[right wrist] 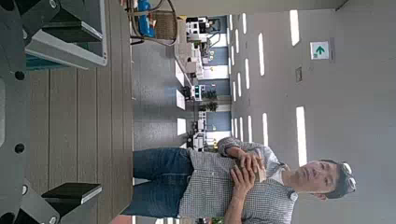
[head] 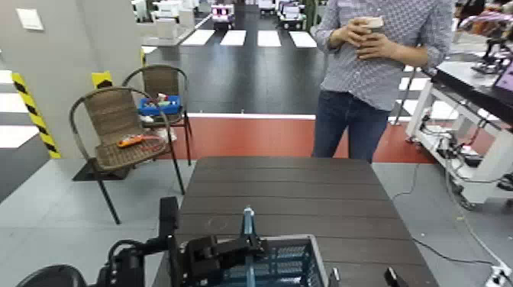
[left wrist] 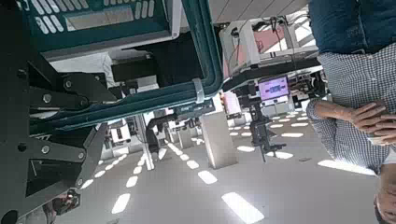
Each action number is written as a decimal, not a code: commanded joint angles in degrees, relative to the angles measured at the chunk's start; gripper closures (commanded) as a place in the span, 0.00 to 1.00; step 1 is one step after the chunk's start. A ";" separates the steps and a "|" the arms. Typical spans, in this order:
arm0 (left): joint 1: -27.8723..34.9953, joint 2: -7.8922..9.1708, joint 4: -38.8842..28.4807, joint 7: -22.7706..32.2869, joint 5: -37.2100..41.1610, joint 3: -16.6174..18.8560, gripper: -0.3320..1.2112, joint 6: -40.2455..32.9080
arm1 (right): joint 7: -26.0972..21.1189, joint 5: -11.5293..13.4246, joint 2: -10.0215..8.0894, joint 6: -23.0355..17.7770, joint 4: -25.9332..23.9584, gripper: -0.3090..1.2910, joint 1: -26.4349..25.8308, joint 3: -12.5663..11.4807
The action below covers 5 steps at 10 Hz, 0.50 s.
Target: Grasp the handle of the crate.
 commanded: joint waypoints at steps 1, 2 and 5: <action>0.06 0.03 0.71 -0.03 1.41 -0.66 0.99 0.14 | -0.51 0.00 -0.32 0.32 -0.08 0.29 -0.05 0.24; -0.12 0.11 0.97 -0.03 1.85 -1.01 0.99 0.23 | -0.51 0.00 -0.40 0.41 -0.08 0.29 -0.14 0.24; -0.73 0.20 1.85 -0.29 2.38 -1.98 0.99 0.67 | -0.68 0.61 -0.67 0.41 0.01 0.29 -0.32 0.33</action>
